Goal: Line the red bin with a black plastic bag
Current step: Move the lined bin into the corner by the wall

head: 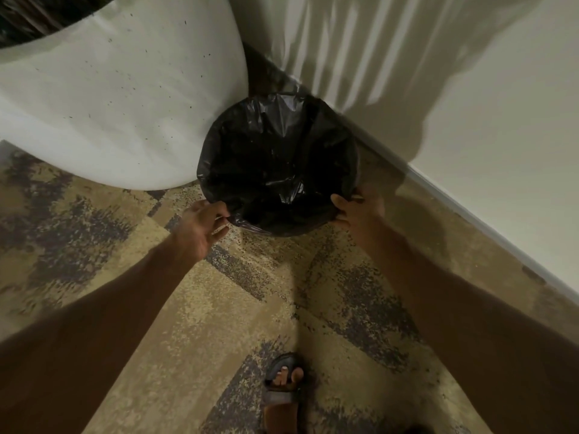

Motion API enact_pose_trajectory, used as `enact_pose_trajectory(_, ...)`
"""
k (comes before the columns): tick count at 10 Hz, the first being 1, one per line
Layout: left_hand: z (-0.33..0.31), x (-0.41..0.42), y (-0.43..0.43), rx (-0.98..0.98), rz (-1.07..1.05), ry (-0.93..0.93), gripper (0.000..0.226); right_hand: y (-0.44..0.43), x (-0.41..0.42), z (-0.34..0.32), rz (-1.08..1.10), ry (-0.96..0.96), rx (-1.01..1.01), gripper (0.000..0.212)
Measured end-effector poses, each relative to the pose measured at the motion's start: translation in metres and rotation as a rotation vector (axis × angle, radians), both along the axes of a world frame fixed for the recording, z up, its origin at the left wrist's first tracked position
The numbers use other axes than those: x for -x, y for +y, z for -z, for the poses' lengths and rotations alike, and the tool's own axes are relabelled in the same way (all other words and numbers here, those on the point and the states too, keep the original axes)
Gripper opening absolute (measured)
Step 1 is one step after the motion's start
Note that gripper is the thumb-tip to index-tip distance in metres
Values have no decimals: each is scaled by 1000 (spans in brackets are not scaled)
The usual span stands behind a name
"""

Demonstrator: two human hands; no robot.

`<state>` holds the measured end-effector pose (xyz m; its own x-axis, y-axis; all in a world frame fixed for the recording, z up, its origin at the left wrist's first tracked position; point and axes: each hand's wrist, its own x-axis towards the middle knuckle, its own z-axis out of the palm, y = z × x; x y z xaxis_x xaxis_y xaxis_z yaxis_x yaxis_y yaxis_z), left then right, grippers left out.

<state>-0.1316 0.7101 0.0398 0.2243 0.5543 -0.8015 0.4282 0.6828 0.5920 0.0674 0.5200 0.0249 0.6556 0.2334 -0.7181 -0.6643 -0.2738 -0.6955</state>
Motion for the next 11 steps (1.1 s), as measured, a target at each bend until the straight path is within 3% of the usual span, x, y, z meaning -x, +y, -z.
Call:
enact_pose_trajectory(1,2,1,-1,-4,35,-10,29,-4,-2,-1,-25,-6,14,49)
enact_pose_trajectory(2,2,0,-2,23,0,-31,17,-7,-1,-2,-53,-31,-1,31)
enact_pose_trajectory(5,0,-3,-5,71,-117,-99,10,-18,7,-4,-34,143,-232,48)
enact_pose_trajectory(6,0,-1,-6,70,-114,-92,15,-23,8,-8,-23,143,-203,44)
enact_pose_trajectory(7,2,1,-8,40,-83,-39,35,-29,7,-7,-4,114,-174,31)
enact_pose_trajectory(8,2,-2,-10,-99,-57,95,56,-30,8,-10,-63,6,-31,33)
enact_pose_trajectory(9,-2,-4,-14,-394,38,162,65,-28,12,-18,-165,-286,49,36)
enact_pose_trajectory(10,-10,-2,-19,-714,232,274,69,-28,14,-23,-363,-641,175,30)
enact_pose_trajectory(11,-17,-6,-22,-954,476,399,66,-31,14,-22,-561,-839,381,36)
